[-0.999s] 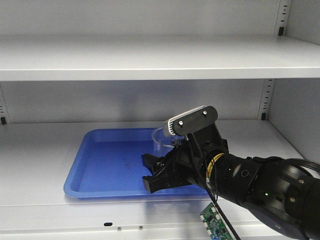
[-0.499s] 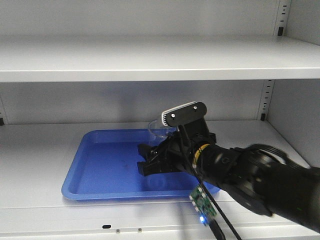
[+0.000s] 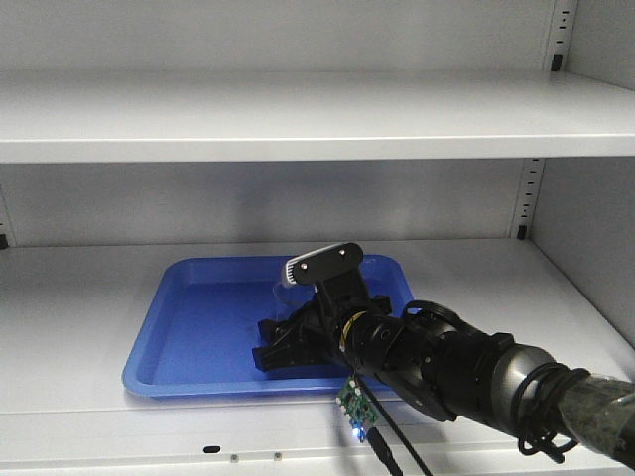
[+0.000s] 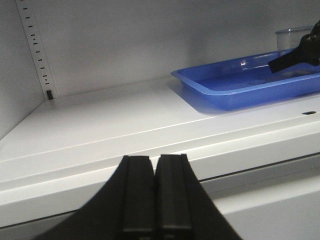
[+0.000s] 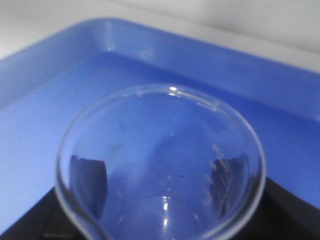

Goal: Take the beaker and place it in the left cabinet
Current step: 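Lower the beaker onto the blue tray and open the right gripper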

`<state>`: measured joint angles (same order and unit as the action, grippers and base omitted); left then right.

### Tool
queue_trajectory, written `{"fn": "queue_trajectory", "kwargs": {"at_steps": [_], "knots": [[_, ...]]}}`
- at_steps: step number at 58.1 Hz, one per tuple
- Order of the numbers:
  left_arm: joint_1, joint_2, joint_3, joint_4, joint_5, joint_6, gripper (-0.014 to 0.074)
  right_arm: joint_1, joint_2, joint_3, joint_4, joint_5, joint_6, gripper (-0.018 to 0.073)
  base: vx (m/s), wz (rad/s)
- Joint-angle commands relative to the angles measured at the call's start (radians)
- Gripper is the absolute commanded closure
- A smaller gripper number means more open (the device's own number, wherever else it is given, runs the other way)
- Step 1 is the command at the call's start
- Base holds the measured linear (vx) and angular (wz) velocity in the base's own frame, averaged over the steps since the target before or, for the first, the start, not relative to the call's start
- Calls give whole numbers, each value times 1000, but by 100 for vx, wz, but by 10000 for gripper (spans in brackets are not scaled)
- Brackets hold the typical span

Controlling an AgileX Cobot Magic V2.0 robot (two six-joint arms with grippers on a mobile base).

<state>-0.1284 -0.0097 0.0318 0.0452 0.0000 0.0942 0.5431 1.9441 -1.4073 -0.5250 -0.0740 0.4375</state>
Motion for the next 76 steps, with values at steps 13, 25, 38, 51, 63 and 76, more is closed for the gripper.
{"fn": "queue_trajectory", "kwargs": {"at_steps": [13, 25, 38, 51, 63, 76], "knots": [[-1, -19, 16, -3, -75, -3, 595, -6, -47, -41, 1, -67, 2, 287, 0, 0], [-1, -19, 16, -3, -75, -3, 595, -6, -47, -41, 1, -71, 2, -150, 0, 0], [-1, -19, 16, -3, -75, -3, 595, -6, -52, -41, 1, -72, 2, -157, 0, 0], [-1, -19, 16, -3, -75, -3, 595, -6, -119, -41, 1, -74, 2, -94, 0, 0], [-1, -19, 16, -3, -75, -3, 595, -6, -197, -27, 1, -75, 2, -20, 0, 0], [-1, -19, 16, -3, -75, -3, 595, -6, -329, 93, -2, -118, 2, 59, 0, 0]]}}
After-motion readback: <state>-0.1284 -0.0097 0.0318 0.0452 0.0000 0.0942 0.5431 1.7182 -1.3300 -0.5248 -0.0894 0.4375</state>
